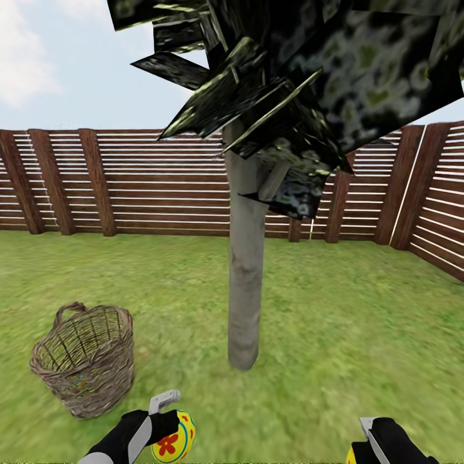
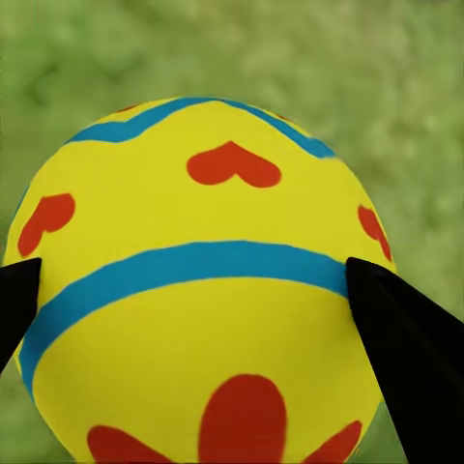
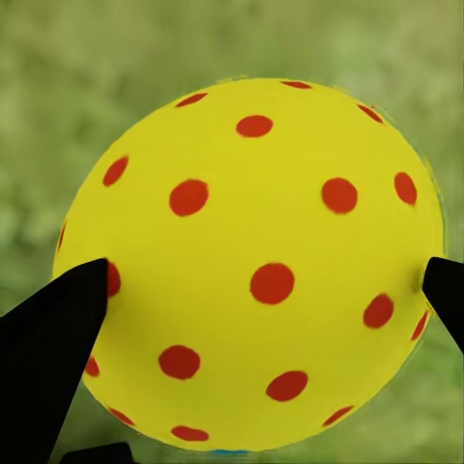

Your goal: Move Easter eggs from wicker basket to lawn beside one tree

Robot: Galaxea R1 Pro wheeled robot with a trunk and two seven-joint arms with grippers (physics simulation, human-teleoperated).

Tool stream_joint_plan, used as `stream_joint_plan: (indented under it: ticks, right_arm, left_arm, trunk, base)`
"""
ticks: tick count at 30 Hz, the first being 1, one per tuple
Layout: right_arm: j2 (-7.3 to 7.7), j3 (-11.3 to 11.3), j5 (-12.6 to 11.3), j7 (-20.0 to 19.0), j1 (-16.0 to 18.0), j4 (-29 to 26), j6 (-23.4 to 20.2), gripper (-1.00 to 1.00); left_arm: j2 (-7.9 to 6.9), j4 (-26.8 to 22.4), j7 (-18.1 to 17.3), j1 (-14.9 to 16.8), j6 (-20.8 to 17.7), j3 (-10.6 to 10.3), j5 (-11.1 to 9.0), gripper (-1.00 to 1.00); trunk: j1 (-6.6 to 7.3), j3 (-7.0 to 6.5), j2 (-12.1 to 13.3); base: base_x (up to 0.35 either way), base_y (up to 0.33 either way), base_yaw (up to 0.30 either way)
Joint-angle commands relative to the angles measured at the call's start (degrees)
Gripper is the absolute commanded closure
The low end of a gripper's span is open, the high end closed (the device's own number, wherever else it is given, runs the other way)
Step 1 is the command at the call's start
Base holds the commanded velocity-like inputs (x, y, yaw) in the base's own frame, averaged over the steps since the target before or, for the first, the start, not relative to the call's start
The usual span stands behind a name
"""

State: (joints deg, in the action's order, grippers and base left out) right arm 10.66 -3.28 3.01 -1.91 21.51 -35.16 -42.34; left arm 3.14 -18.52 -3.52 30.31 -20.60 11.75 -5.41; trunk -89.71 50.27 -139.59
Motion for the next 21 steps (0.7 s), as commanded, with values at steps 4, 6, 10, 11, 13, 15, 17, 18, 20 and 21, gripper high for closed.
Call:
stream_joint_plan:
  ticks: [4, 6, 10, 11, 13, 15, 17, 18, 20, 21]
  right_arm:
    - [-0.02, -0.15, 0.28, -0.2, 0.02, -0.08, -0.28, 1.0]
    - [-0.02, -0.15, 0.25, -0.2, 0.02, -0.08, -0.27, 1.0]
    - [-0.02, -0.21, 0.24, -0.2, 0.02, -0.09, -0.29, 1.0]
    - [0.1, -0.28, 0.18, -0.2, 0.02, -0.09, -0.29, 1.0]
    - [0.24, -0.31, 0.16, -0.27, 0.02, -0.09, -0.29, 1.0]
    - [0.55, -0.38, 0.12, -0.35, 0.02, -0.22, -0.29, 1.0]
    - [0.66, -0.46, 0.13, -0.45, 0.02, -0.33, -0.29, 1.0]
    - [0.67, -0.43, 0.09, -0.46, 0.02, -0.36, -0.29, 1.0]
    - [0.68, -0.41, 0.13, -0.46, 0.02, -0.4, -0.29, 1.0]
    - [0.68, -0.41, 0.11, -0.46, 0.02, -0.42, -0.29, 1.0]
  left_arm:
    - [-0.01, -0.12, 0.13, 0.01, -0.46, 0.23, -0.64, 1.0]
    - [-0.06, -0.12, 0.28, 0.01, -0.49, 0.35, -0.69, 1.0]
    - [-0.14, -0.12, 0.37, 0.01, -0.54, 0.34, -0.68, 1.0]
    - [-0.78, -0.56, 0.41, 0.01, -0.86, 0.34, -0.6, 1.0]
    - [-3.56, -1.07, 0.22, 0.01, -1.06, 0.37, -0.69, 1.0]
    - [-5.32, -1.27, 0.12, 0.01, -1.1, 0.37, -0.75, 1.0]
    - [-7.04, -1.85, 0.1, 0.01, -1.11, 0.43, -0.81, 1.0]
    - [-7.28, -1.9, 0.09, 0.01, -1.11, 0.45, -0.82, 1.0]
    - [-7.24, -1.88, 0.11, 0.01, -1.11, 0.4, -0.82, 1.0]
    - [-7.18, -1.84, 0.14, 0.01, -1.11, 0.39, -0.83, 1.0]
  trunk:
    - [-0.87, 0.78, -1.64]
    - [-1.31, 1.14, -2.45]
    - [-1.99, 1.9, -3.66]
    - [-2.02, 2.13, -3.67]
    - [-2.07, 2.57, -3.7]
    - [-2.12, 3.01, -3.73]
    - [-2.17, 3.45, -3.75]
    - [-2.2, 3.68, -3.77]
    - [-2.25, 4.12, -3.79]
    - [-2.28, 4.34, -3.81]
  base:
    - [0.0, 0.0, 0.0]
    - [0.0, 0.0, 0.0]
    - [0.0, 0.0, 0.0]
    - [0.0, 0.0, 0.0]
    - [0.0, 0.0, 0.0]
    - [0.0, 0.0, 0.0]
    - [0.0, 0.0, 0.0]
    - [0.0, 0.0, 0.0]
    - [0.0, 0.0, 0.0]
    - [0.0, 0.0, 0.0]
